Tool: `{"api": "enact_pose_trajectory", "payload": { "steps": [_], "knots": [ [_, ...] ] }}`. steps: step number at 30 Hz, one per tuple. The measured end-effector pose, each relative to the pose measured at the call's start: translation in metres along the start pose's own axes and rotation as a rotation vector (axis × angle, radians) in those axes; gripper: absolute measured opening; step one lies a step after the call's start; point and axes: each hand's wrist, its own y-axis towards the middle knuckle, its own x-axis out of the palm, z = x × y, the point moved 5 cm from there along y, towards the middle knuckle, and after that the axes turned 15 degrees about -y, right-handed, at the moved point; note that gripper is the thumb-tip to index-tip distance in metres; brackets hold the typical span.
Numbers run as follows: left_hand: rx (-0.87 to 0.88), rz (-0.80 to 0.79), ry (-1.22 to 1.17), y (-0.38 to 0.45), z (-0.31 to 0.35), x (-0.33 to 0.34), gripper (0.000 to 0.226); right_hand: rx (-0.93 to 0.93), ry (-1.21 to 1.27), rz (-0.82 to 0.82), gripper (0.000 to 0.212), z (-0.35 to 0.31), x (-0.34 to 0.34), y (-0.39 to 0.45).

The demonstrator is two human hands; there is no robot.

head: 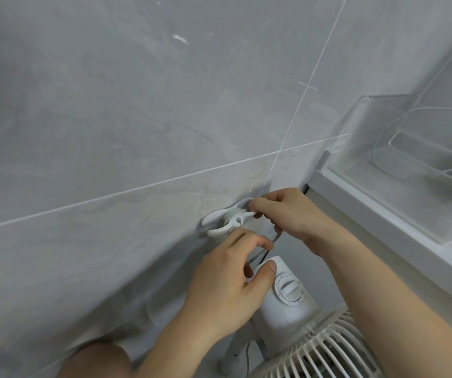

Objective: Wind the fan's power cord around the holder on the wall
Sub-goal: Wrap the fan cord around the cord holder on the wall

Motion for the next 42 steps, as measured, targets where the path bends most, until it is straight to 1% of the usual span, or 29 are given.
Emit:
{"api": "enact_pose_trajectory", "payload": {
  "steps": [1,2,4,7,11,14,17,20,22,23,25,27,30,32,36,39,42],
  "knots": [
    [0.006,-0.010,0.003,0.000,0.000,0.002,0.020,0.001,-0.001,-0.002,0.074,-0.002,0.000,-0.001],
    [0.006,-0.017,0.008,0.000,-0.001,0.003,0.020,-0.002,-0.005,-0.002,0.075,-0.003,0.000,-0.001],
    [-0.002,-0.021,0.015,0.000,-0.004,0.004,0.021,-0.003,-0.018,0.012,0.060,-0.002,-0.001,-0.001],
    [-0.009,-0.012,0.015,0.001,-0.009,0.003,0.023,0.010,-0.043,0.105,0.039,0.002,-0.007,-0.002],
    [-0.019,-0.008,-0.031,0.005,-0.014,0.004,0.028,-0.111,-0.068,0.223,0.028,-0.006,-0.007,-0.006],
    [0.015,-0.048,-0.080,0.005,-0.016,0.015,0.032,-0.209,-0.137,0.291,0.024,-0.014,-0.007,-0.007],
    [0.038,-0.092,-0.079,0.006,-0.018,0.028,0.041,-0.275,-0.186,0.328,0.021,-0.017,-0.009,-0.011],
    [0.065,-0.101,-0.024,0.010,-0.018,0.037,0.051,-0.288,-0.191,0.317,0.016,-0.018,-0.010,-0.017],
    [0.046,-0.088,0.034,0.013,-0.023,0.038,0.054,-0.261,-0.123,0.287,0.012,-0.015,-0.012,-0.020],
    [0.026,-0.083,0.054,0.014,-0.025,0.037,0.054,-0.253,-0.101,0.277,0.013,-0.013,-0.013,-0.022],
    [-0.009,-0.074,0.043,0.014,-0.030,0.037,0.048,-0.227,-0.066,0.258,0.019,-0.009,-0.016,-0.024],
    [-0.029,-0.048,-0.005,0.012,-0.029,0.037,0.035,-0.167,0.012,0.245,0.020,-0.005,-0.017,-0.023],
    [-0.059,-0.019,-0.069,0.006,-0.027,0.036,0.013,-0.077,0.056,0.230,0.012,-0.003,-0.013,-0.019],
    [-0.064,-0.009,-0.110,0.003,-0.026,0.035,0.009,-0.073,0.010,0.235,0.006,-0.006,-0.010,-0.016],
    [-0.051,-0.007,-0.155,0.003,-0.029,0.037,0.015,-0.114,-0.097,0.280,0.010,-0.015,-0.007,-0.010],
    [-0.042,0.007,-0.201,0.007,-0.036,0.039,0.022,-0.131,-0.126,0.256,0.017,-0.013,-0.003,-0.005],
    [-0.034,0.018,-0.228,0.011,-0.040,0.041,0.023,-0.149,-0.102,0.228,0.016,-0.013,-0.006,-0.007]
  ]
}}
